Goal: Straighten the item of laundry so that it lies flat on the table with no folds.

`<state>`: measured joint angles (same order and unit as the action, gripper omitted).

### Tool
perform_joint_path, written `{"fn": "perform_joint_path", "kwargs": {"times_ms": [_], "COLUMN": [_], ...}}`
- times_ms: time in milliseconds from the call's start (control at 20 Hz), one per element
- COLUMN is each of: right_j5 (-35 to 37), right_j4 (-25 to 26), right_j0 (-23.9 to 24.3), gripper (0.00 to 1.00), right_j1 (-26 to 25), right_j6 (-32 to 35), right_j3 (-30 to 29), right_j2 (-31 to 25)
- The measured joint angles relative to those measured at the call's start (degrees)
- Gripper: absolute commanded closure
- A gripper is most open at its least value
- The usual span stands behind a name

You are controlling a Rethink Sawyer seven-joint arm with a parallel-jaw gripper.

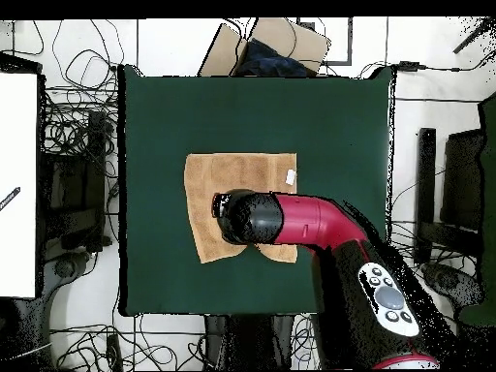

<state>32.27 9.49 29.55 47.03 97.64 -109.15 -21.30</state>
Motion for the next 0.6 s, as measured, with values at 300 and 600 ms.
{"fn": "perform_joint_path", "kwargs": {"times_ms": [300,600], "right_j5": [0.0,0.4], "right_j4": [0.0,0.0], "right_j0": [1.4,3.2], "gripper": [0.0,0.0], "right_j1": [0.2,2.6], "right_j6": [0.0,0.0], "right_j3": [0.1,0.8], "right_j2": [0.6,0.6]}}
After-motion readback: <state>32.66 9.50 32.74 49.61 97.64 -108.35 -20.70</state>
